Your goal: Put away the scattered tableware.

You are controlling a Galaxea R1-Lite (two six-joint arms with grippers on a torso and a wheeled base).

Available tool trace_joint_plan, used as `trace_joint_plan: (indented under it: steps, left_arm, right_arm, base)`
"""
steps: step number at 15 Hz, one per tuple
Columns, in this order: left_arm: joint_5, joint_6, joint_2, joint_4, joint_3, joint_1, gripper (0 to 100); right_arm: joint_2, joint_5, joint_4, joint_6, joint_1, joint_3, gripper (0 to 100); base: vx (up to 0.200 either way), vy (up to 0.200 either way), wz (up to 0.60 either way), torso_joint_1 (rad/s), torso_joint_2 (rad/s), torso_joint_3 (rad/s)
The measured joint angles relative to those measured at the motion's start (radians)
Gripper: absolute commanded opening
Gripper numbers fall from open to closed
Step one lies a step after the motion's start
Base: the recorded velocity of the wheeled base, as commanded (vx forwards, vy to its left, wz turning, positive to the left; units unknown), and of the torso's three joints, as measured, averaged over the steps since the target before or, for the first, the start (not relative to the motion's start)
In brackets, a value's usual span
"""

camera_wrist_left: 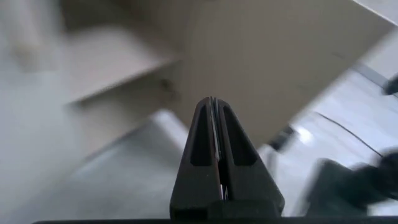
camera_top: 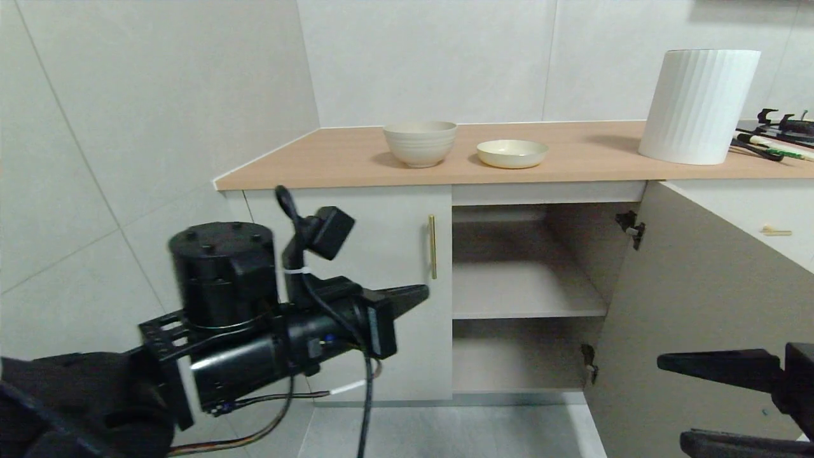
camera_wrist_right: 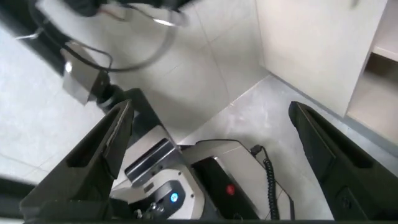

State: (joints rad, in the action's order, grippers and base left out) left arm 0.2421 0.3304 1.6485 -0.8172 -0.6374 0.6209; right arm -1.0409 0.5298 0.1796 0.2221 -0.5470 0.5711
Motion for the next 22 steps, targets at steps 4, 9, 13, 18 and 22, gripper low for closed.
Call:
trace_joint_plan:
  steps: [4, 9, 13, 18, 22]
  left_arm:
    - [-0.003, -0.017, -0.225, 0.206, 0.109, -0.157, 100]
    - [-0.002, -0.017, -0.347, 0.276, 0.071, -0.26, 100]
    - [-0.002, -0.017, -0.358, 0.284, 0.049, -0.311, 100]
    - [0.003, -0.053, -0.359, 0.292, 0.047, -0.283, 100]
    - [0.003, -0.087, -0.364, 0.335, 0.045, -0.269, 100]
  right_arm:
    - [-0.185, -0.118, 0.005, -0.049, 0.024, 0.11, 100]
    - [-0.392, -0.323, 0.003, -0.06, 0.03, 0.268, 100]
    - [-0.379, -0.427, -0.117, -0.041, 0.031, 0.316, 100]
    - [-0.31, -0.454, -0.135, -0.016, 0.047, 0.308, 100]
    - [-0.27, -0.455, -0.132, -0.02, 0.052, 0.293, 100]
  base:
    - [0.0, 0.0, 0.0, 0.0, 0.0, 0.0]
    - [0.0, 0.0, 0.0, 0.0, 0.0, 0.0]
    - [0.0, 0.0, 0.0, 0.0, 0.0, 0.0]
    - [0.04, 0.0, 0.0, 0.001, 0.0, 0.0]
    - [0.2, 0.0, 0.0, 0.002, 0.0, 0.0]
